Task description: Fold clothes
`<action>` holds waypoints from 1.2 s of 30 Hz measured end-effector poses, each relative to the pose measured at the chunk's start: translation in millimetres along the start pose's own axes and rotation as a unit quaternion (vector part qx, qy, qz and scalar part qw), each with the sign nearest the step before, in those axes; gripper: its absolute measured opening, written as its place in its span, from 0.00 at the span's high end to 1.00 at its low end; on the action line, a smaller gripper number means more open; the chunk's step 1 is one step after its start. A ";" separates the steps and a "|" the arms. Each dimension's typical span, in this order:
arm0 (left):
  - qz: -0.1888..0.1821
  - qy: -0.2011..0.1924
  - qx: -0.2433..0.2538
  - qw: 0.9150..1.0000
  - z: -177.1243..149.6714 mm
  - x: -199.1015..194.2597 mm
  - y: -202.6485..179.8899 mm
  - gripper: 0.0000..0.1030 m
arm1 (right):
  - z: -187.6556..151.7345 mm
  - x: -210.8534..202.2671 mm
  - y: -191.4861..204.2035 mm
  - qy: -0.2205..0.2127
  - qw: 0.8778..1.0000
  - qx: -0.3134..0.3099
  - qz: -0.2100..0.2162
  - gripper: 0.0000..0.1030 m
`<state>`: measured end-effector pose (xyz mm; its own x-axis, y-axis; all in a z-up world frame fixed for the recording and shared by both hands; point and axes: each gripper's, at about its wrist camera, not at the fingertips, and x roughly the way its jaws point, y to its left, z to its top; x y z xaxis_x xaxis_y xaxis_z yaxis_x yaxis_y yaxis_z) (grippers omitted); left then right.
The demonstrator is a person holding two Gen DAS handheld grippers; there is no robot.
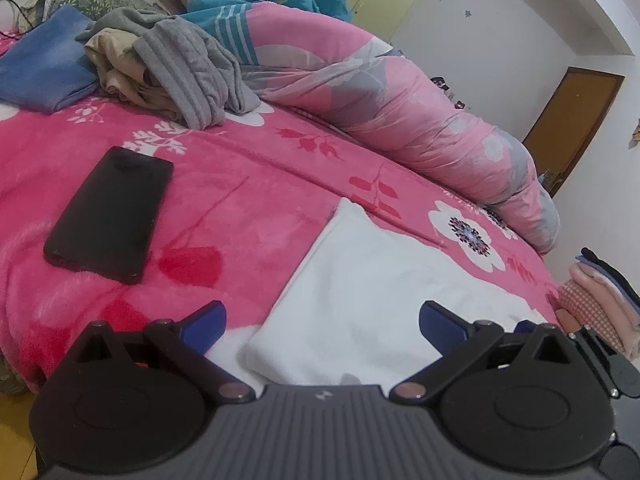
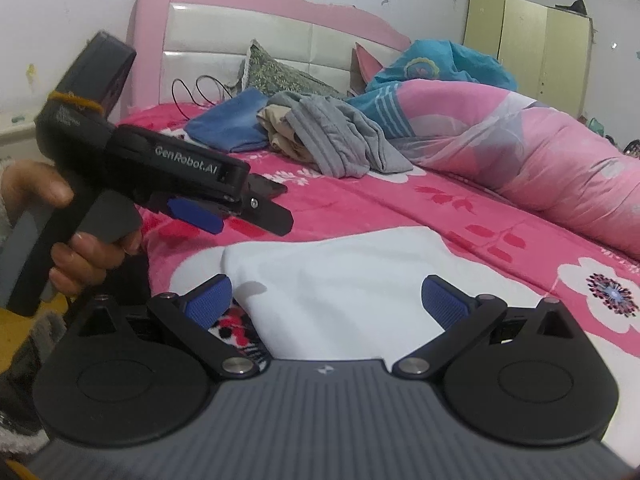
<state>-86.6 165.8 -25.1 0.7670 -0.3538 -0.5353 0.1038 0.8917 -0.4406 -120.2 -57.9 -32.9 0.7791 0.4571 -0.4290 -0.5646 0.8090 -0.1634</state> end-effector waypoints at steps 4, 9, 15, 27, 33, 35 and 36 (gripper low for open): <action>-0.003 0.000 0.006 1.000 -1.0 -0.5 -2.7 0.00 | -1.0 2.0 6.1 0.006 1.000 -0.026 -0.011 0.01; 0.017 0.007 0.028 0.999 -3.3 2.8 -8.8 0.00 | -2.4 2.5 12.2 0.005 0.999 -0.043 -0.022 0.01; 0.025 0.009 0.030 0.999 -4.3 4.6 -10.7 0.00 | -4.6 5.2 17.9 0.010 0.998 -0.054 -0.028 0.01; 0.037 0.009 0.018 0.999 -3.7 5.4 -6.8 0.00 | -8.4 8.7 16.4 0.010 0.999 -0.037 -0.029 0.02; 0.038 0.002 0.009 0.999 5.3 2.1 -3.0 0.00 | -11.1 14.5 18.4 0.013 0.999 -0.040 -0.028 0.03; 0.036 -0.001 0.000 0.999 10.6 -0.4 0.1 0.00 | -9.7 14.8 21.1 0.010 0.998 -0.049 -0.027 0.03; 0.041 -0.001 -0.005 0.999 13.4 -1.5 1.9 0.00 | -8.8 14.4 23.0 0.007 0.998 -0.054 -0.028 0.03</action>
<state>-79.1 171.8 -15.5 0.7741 -0.2791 -0.5683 0.0347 0.9150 -0.4021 -124.4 -35.9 -50.7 0.8064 0.4064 -0.4297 -0.5475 0.7877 -0.2825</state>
